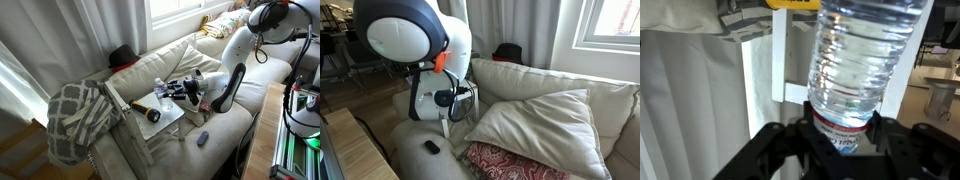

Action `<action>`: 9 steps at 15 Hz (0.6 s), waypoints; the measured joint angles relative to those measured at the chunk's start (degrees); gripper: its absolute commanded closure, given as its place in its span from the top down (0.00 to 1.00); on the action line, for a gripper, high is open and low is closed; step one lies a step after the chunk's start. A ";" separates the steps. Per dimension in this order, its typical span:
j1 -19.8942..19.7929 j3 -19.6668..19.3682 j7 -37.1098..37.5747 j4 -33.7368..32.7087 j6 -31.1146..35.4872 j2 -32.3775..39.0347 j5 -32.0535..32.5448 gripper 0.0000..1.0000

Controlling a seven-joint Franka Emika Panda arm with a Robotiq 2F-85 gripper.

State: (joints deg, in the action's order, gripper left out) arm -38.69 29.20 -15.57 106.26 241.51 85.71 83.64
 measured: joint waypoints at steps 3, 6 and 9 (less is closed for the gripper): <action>0.13 -0.69 -0.25 0.33 -0.03 0.03 -0.12 0.24; 0.50 -2.05 -0.32 0.32 -0.03 0.05 -0.41 0.24; 0.63 -2.75 -0.32 0.35 0.04 0.03 -0.50 0.76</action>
State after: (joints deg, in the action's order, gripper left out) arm -38.06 26.45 -15.90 106.61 241.55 85.73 83.14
